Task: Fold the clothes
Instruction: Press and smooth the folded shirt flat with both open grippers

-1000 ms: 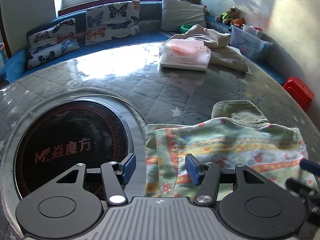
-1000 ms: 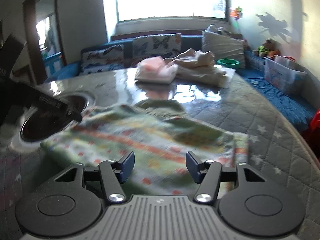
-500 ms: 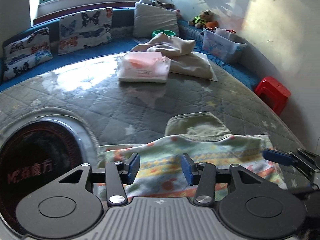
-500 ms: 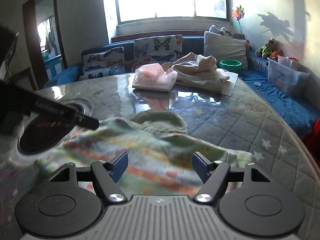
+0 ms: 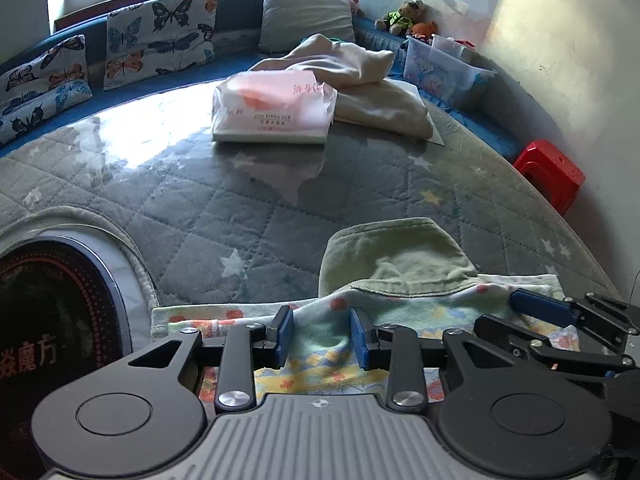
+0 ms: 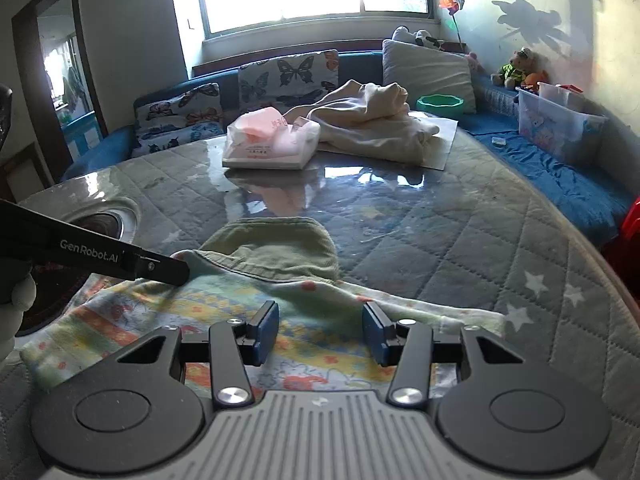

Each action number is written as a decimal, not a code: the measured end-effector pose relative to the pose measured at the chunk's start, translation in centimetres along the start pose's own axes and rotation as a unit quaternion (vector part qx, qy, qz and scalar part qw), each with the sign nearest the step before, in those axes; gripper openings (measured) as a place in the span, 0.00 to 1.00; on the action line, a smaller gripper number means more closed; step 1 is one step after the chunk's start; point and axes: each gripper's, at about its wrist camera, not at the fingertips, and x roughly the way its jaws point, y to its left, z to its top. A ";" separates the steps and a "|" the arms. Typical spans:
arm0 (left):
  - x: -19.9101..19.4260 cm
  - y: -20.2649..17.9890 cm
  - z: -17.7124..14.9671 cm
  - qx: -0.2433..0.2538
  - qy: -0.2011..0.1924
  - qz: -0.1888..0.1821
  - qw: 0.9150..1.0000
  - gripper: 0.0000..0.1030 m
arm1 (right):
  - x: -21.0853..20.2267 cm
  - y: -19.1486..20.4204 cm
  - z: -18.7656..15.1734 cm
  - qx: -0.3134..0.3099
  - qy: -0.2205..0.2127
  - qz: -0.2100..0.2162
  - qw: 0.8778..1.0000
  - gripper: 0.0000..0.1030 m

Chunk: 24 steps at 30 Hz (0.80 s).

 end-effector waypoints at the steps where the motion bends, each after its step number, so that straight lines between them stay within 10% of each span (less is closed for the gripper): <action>1: 0.0 0.0 0.0 0.001 -0.001 0.001 1.000 0.34 | 0.0 0.0 0.0 -0.001 0.000 0.000 1.000 0.48; 8: -1.0 -0.3 -0.3 0.005 -0.007 -0.001 1.000 0.35 | -1.0 0.9 -0.1 -0.010 -0.018 -0.006 1.000 0.80; 24: -5.2 -1.4 -3.6 0.036 -0.021 0.007 0.999 0.54 | -4.7 4.6 -3.5 -0.064 -0.020 0.013 0.998 0.96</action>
